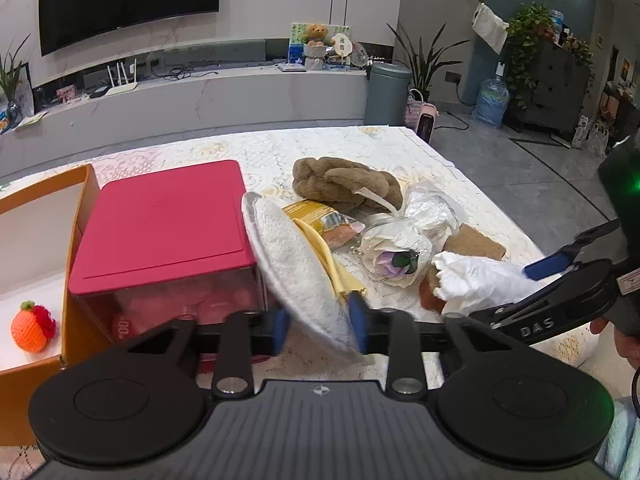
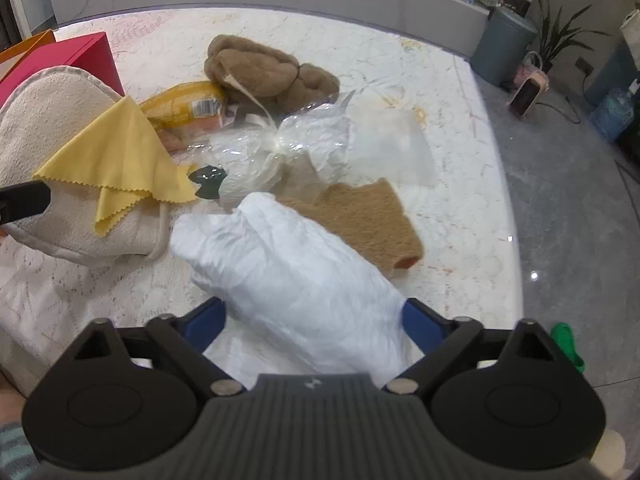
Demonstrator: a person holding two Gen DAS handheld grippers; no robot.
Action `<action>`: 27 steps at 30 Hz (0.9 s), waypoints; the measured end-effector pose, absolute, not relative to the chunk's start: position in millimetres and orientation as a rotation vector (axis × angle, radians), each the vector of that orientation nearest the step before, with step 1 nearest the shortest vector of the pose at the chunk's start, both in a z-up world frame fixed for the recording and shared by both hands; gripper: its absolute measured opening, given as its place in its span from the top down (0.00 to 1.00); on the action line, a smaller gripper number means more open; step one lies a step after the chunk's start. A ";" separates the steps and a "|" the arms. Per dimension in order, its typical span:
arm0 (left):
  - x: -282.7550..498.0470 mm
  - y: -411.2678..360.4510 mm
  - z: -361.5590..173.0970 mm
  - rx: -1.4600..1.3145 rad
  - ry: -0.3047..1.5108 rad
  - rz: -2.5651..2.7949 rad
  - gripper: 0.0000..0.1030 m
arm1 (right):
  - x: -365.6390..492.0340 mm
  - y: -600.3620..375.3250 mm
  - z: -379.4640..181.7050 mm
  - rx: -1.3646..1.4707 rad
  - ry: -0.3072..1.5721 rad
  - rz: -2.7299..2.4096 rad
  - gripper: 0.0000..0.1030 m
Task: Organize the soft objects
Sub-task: 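Grasp the white plastic glove with the right tool while the left tool grasps the white cloth mitt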
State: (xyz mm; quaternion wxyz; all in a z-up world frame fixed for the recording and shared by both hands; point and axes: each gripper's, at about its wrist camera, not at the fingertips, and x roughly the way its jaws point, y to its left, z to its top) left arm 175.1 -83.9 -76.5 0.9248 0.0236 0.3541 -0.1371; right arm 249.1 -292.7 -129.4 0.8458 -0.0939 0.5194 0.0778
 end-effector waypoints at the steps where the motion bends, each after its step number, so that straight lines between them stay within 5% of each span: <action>1: 174.8 -84.2 -76.5 0.049 0.726 -0.284 0.78 | 249.7 -291.3 -130.7 -0.195 1.103 0.172 0.23; 6: 171.6 -84.1 -72.5 0.052 0.714 -0.282 0.94 | 249.6 -289.6 -137.2 -0.167 1.129 0.179 0.54; 11: 156.2 -78.5 -53.8 0.058 0.652 -0.307 0.95 | 238.6 -283.9 -126.1 -0.187 1.106 0.170 0.80; 27: 116.3 -47.9 -37.2 0.066 0.606 -0.311 0.95 | 169.7 -241.6 -58.0 0.006 0.960 0.302 0.83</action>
